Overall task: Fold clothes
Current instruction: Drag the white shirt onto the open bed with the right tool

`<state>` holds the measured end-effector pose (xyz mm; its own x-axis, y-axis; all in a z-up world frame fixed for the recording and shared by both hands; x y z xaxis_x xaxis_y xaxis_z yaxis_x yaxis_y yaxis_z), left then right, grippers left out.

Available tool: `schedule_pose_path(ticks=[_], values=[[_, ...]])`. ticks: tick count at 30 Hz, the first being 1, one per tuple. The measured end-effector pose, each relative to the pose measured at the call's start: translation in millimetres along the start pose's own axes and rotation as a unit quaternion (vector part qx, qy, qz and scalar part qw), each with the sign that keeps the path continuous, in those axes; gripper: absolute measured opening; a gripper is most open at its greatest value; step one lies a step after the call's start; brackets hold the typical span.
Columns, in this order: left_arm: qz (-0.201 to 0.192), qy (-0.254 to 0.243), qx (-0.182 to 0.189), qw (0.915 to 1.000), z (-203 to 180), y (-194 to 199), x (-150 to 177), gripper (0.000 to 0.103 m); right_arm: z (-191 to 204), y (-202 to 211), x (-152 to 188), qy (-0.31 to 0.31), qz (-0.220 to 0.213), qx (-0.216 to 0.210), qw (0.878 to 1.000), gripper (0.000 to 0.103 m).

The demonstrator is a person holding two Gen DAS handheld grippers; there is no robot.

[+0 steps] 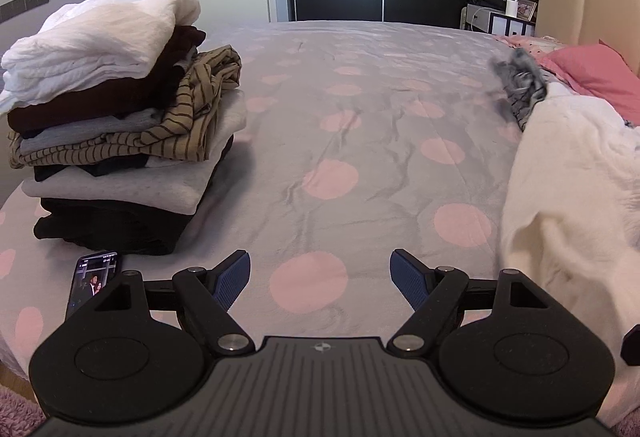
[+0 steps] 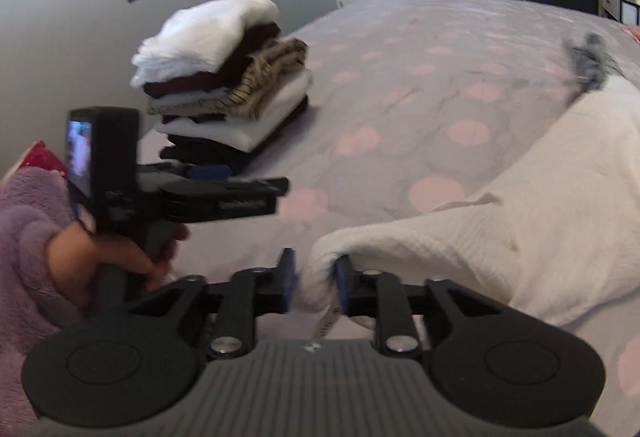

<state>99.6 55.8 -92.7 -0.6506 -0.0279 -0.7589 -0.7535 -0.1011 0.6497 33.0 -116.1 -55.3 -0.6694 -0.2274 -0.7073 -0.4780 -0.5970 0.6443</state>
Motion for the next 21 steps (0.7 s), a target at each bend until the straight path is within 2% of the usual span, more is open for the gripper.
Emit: schedule_pose_path(ticks=[3, 4, 6, 10, 13, 15, 18, 21], values=[[0.001, -0.007, 0.01, 0.9999, -2.2, 4.7, 3.4, 0.077, -12.8, 6.2, 5.3, -0.018, -0.001, 0.007, 1.0, 0.041], [0.002, -0.009, 0.014, 0.9999, -4.0, 5.7, 4.7, 0.077, -15.9, 8.9, 6.0, -0.013, -0.001, 0.015, 1.0, 0.045], [0.003, -0.015, 0.022, 0.9996, -8.5, 7.9, 7.2, 0.077, -23.8, 11.5, 7.7, -0.003, 0.001, 0.029, 1.0, 0.046], [0.018, -0.031, 0.051, 0.9981, -23.3, 9.6, 18.3, 0.077, -46.4, 9.9, 15.1, 0.058, 0.026, 0.084, 0.994, 0.05], [0.046, -0.033, 0.072, 0.9958, -33.8, 6.9, 34.9, 0.077, -65.8, 7.6, 27.2, 0.102, 0.049, 0.124, 0.986, 0.051], [0.069, -0.028, 0.087, 0.9935, -39.6, 4.7, 47.0, 0.077, -76.4, 5.0, 34.4, 0.111, 0.06, 0.136, 0.983, 0.051], [0.106, -0.015, 0.116, 0.9874, -50.2, 1.3, 64.3, 0.077, -85.9, -7.1, 50.9, 0.138, 0.086, 0.147, 0.976, 0.051], [0.144, -0.003, 0.149, 0.9783, -62.5, -3.2, 78.5, 0.077, -93.2, -22.0, 68.4, 0.19, 0.114, 0.166, 0.961, 0.051]])
Point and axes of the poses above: each gripper's, at about its wrist camera, not at the fingertips, and y roughly against the way its jaws point, z to its left, x to its underside, the point moved 10 cm from there along -y, roughly the way its jaws point, and after that the axes turned 1 degree about -z, right-handed, at the moved point
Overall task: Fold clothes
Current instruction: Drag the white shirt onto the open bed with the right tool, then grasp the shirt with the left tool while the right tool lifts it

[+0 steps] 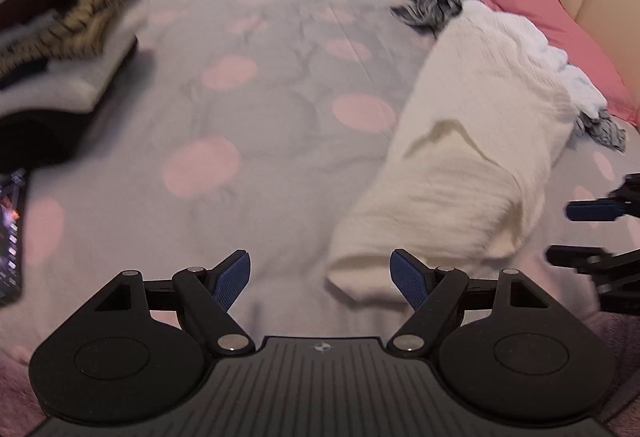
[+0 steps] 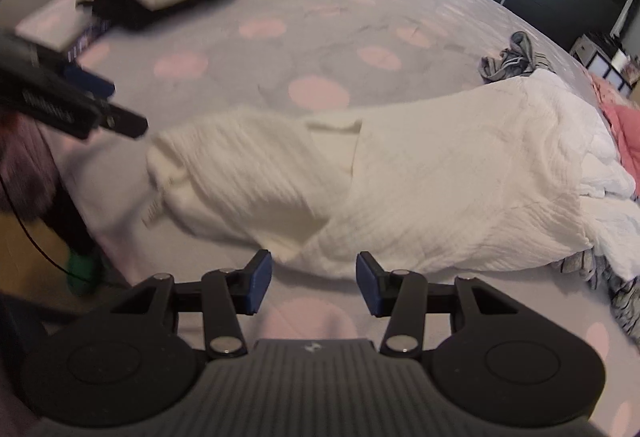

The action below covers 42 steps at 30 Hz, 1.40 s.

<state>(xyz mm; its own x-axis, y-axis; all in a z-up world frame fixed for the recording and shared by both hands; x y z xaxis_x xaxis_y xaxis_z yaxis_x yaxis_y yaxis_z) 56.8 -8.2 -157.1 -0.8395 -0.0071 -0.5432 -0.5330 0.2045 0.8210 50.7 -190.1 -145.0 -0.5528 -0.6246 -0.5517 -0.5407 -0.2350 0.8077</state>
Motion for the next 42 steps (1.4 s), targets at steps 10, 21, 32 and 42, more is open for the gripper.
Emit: schedule_pose_path(ticks=[10, 21, 32, 42], values=[[0.077, 0.029, 0.061, 0.9947, -20.2, -38.0, 22.8, 0.077, 21.8, -52.6, 13.8, 0.24, -0.006, 0.068, 0.968, 0.052], [0.043, 0.078, 0.103, 0.9907, -30.0, -54.0, -5.5, 0.028, -40.1, -22.1, -31.1, 0.09, -0.107, 0.149, 0.979, 0.015], [-0.138, 0.036, 0.092, 0.9855, -31.1, 45.7, -90.4, 0.01, -80.9, 102.0, -105.6, 0.026, -0.281, 0.268, 0.921, 0.012], [-0.352, -0.048, 0.115, 0.9276, -47.3, 240.8, -197.3, 0.009, -87.2, 289.6, -195.0, 0.039, -0.448, 0.316, 0.835, 0.011]])
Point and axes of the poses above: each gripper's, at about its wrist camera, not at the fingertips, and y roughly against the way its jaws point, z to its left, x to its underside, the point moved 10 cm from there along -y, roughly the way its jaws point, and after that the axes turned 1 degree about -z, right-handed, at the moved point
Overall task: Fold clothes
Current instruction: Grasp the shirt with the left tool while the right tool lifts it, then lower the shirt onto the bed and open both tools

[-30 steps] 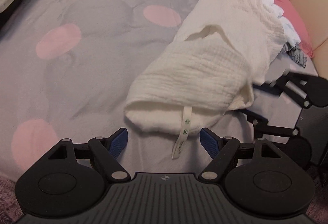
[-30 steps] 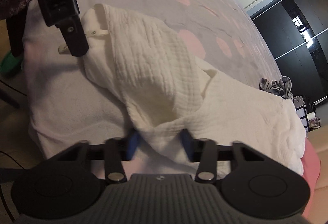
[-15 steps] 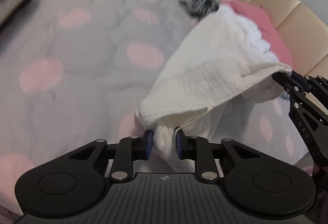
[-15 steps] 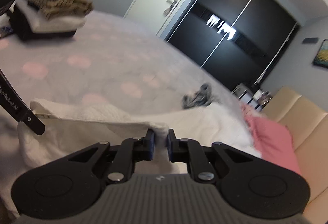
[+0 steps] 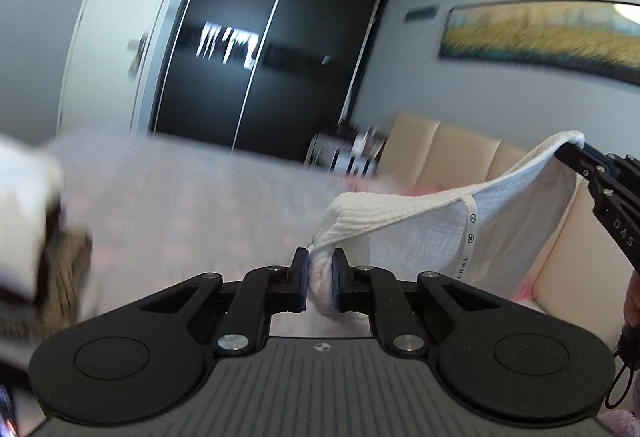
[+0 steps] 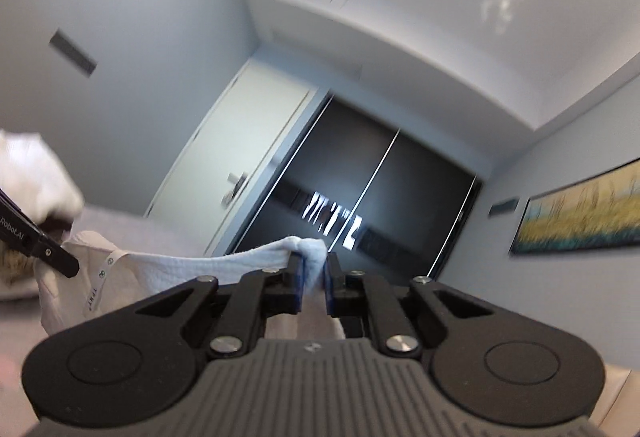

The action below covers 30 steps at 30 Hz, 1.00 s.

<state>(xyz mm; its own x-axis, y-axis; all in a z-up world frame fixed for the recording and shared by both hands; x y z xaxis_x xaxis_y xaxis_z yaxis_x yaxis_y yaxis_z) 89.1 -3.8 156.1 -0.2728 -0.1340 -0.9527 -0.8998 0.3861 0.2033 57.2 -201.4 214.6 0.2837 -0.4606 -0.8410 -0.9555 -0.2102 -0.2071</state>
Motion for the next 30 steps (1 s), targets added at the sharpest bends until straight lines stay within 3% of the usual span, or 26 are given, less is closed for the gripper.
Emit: schedule_pose_path(ticks=[5, 9, 12, 16, 22, 24, 27, 28, 30], values=[[-0.07, -0.077, 0.03, 0.9941, -33.8, 48.0, -78.6, 0.008, -39.0, 13.4, -64.9, -0.03, -0.066, 0.028, 0.997, 0.011], [-0.055, -0.117, 0.03, 0.9912, -45.6, 48.6, -87.3, 0.008, -48.5, 11.5, -81.1, -0.045, -0.072, 0.025, 0.996, 0.01], [-0.005, -0.127, 0.016, 0.9917, -38.8, 29.4, -64.0, 0.008, -36.2, -6.3, -55.1, -0.066, -0.025, -0.006, 0.997, 0.01], [0.102, -0.109, 0.001, 0.9888, -9.9, -10.4, -2.4, 0.008, 7.5, -30.6, 18.1, -0.091, 0.085, -0.07, 0.99, 0.01], [0.251, -0.065, -0.016, 0.9657, 45.5, -74.8, 119.8, 0.008, 95.5, -47.3, 146.1, -0.093, 0.234, -0.15, 0.956, 0.01], [0.278, -0.048, -0.026, 0.959, 61.4, -88.7, 152.2, 0.008, 116.4, -50.9, 179.0, -0.095, 0.271, -0.164, 0.944, 0.01], [0.284, -0.023, -0.034, 0.9581, 90.8, -98.7, 186.6, 0.008, 137.4, -55.6, 218.0, -0.106, 0.31, -0.169, 0.93, 0.012], [0.286, -0.011, -0.037, 0.9574, 96.4, -100.4, 195.7, 0.009, 139.1, -57.9, 228.2, -0.113, 0.316, -0.167, 0.927, 0.015], [0.295, 0.011, -0.04, 0.9546, 104.8, -98.8, 207.0, 0.017, 134.3, -54.0, 243.7, -0.128, 0.325, -0.15, 0.925, 0.04]])
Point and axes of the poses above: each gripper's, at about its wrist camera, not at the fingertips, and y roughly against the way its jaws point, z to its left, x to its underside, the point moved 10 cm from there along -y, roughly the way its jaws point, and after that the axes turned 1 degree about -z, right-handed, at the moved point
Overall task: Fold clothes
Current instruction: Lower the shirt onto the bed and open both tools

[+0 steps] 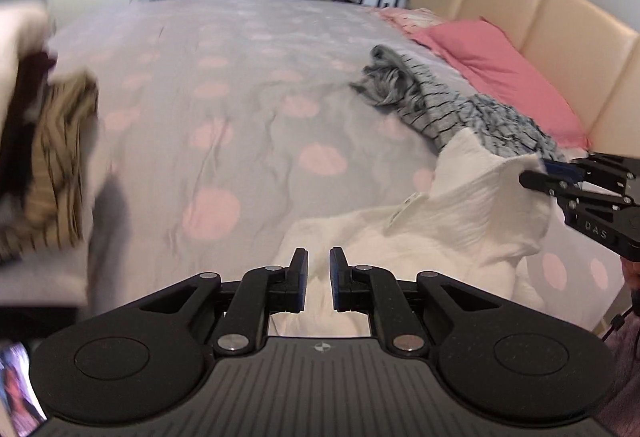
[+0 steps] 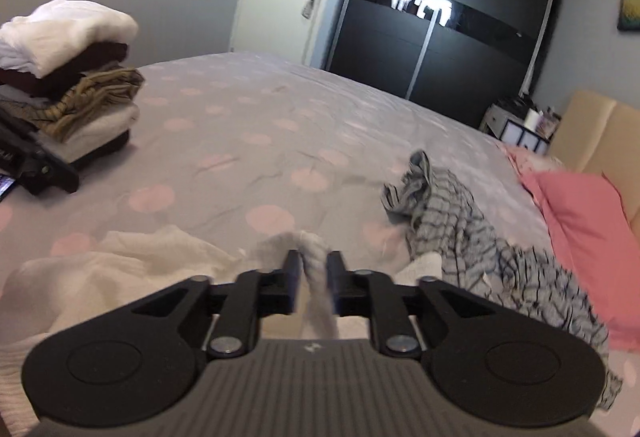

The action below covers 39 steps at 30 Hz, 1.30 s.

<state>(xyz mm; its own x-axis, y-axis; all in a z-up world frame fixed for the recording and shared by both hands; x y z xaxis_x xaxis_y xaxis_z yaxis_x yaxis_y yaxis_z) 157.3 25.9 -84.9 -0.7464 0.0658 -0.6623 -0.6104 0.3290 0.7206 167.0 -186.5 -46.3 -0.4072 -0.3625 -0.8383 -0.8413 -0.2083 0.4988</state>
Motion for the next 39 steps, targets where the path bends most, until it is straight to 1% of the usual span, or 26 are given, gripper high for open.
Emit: schedule_pose_path(ticks=[1, 2, 4, 5, 6, 7, 8, 11, 14, 17, 21, 23, 24, 25, 26, 27, 28, 29, 30, 32, 35, 39], values=[[0.005, 0.007, -0.001, 1.0, 4.3, -2.5, 4.4, 0.025, -6.2, -1.8, 4.3, -0.012, 0.002, 0.007, 1.0, 0.048], [0.01, 0.008, -0.001, 0.9999, 7.4, -4.8, 8.5, 0.028, -13.0, -7.3, 11.6, -0.028, 0.006, 0.012, 1.0, 0.049], [0.02, 0.01, -0.002, 0.9997, 14.1, -10.0, 17.2, 0.041, -24.3, -12.5, 24.2, -0.062, 0.019, 0.021, 0.998, 0.05], [0.024, 0.015, 0.001, 0.9996, 15.4, -11.5, 20.4, 0.044, -28.9, -12.8, 29.4, -0.079, 0.027, 0.026, 0.996, 0.05], [0.027, 0.019, 0.004, 0.9994, 16.2, -12.9, 23.4, 0.046, -32.6, -12.3, 33.1, -0.094, 0.034, 0.028, 0.995, 0.05], [0.033, 0.025, 0.009, 0.9991, 16.5, -14.4, 26.7, 0.046, -34.1, -11.2, 35.3, -0.1, 0.036, 0.03, 0.994, 0.053], [0.04, 0.028, 0.013, 0.9987, 15.0, -16.5, 29.6, 0.046, -35.5, -9.7, 37.2, -0.107, 0.036, 0.032, 0.993, 0.058], [0.053, 0.03, 0.022, 0.9979, 9.2, -22.6, 36.7, 0.046, -36.1, 4.9, 36.4, -0.117, 0.026, 0.037, 0.992, 0.068], [0.069, 0.04, 0.017, 0.9966, 8.8, -31.3, 44.1, 0.046, -32.0, 21.5, 40.2, -0.146, 0.027, 0.036, 0.988, 0.068], [0.088, 0.053, 0.013, 0.9946, 9.8, -39.9, 51.5, 0.046, -14.5, 29.2, 51.6, -0.194, 0.047, 0.001, 0.98, 0.068], [0.1, 0.059, 0.01, 0.9932, 9.2, -45.1, 57.8, 0.045, 17.8, 18.8, 71.1, -0.232, 0.1, -0.06, 0.966, 0.068], [0.102, 0.059, 0.012, 0.993, 7.4, -45.7, 59.4, 0.041, 32.4, 12.4, 78.3, -0.249, 0.121, -0.093, 0.957, 0.067], [0.101, 0.056, 0.013, 0.9932, 6.2, -45.1, 59.5, 0.036, 38.0, 10.2, 79.8, -0.256, 0.126, -0.107, 0.952, 0.066], [0.1, 0.053, 0.014, 0.9935, 5.1, -44.5, 59.5, 0.031, 41.9, 8.0, 79.9, -0.26, 0.127, -0.114, 0.95, 0.064], [0.098, 0.051, 0.014, 0.9938, 3.9, -43.8, 59.6, 0.03, 45.3, 6.0, 79.7, -0.264, 0.127, -0.119, 0.949, 0.053], [0.096, 0.049, 0.015, 0.9941, 3.2, -42.8, 59.2, 0.025, 45.4, 4.6, 78.0, -0.26, 0.123, -0.114, 0.951, 0.046], [0.093, 0.046, 0.016, 0.9945, 2.8, -41.3, 58.4, 0.019, 44.4, 3.6, 75.7, -0.254, 0.117, -0.106, 0.954, 0.03], [0.089, 0.044, 0.016, 0.9949, 2.4, -39.8, 57.6, 0.017, 42.9, 3.4, 73.0, -0.25, 0.109, -0.101, 0.957, 0.016], [0.084, 0.042, 0.015, 0.9954, 2.8, -37.7, 56.4, 0.013, 41.8, 3.8, 70.3, -0.25, 0.102, -0.101, 0.957, 0.012], [0.074, 0.041, 0.014, 0.9963, 3.8, -33.0, 53.2, 0.009, 40.6, 5.3, 66.2, -0.256, 0.093, -0.105, 0.956, 0.005], [0.051, 0.044, 0.009, 0.9977, 7.1, -22.8, 45.8, 0.005, 37.9, 11.0, 60.1, -0.249, 0.076, -0.099, 0.961, 0.004], [0.02, 0.057, 0.006, 0.9982, 12.4, -3.8, 33.4, 0.005, 24.2, 23.7, 50.7, -0.242, 0.057, -0.079, 0.965, 0.004]])
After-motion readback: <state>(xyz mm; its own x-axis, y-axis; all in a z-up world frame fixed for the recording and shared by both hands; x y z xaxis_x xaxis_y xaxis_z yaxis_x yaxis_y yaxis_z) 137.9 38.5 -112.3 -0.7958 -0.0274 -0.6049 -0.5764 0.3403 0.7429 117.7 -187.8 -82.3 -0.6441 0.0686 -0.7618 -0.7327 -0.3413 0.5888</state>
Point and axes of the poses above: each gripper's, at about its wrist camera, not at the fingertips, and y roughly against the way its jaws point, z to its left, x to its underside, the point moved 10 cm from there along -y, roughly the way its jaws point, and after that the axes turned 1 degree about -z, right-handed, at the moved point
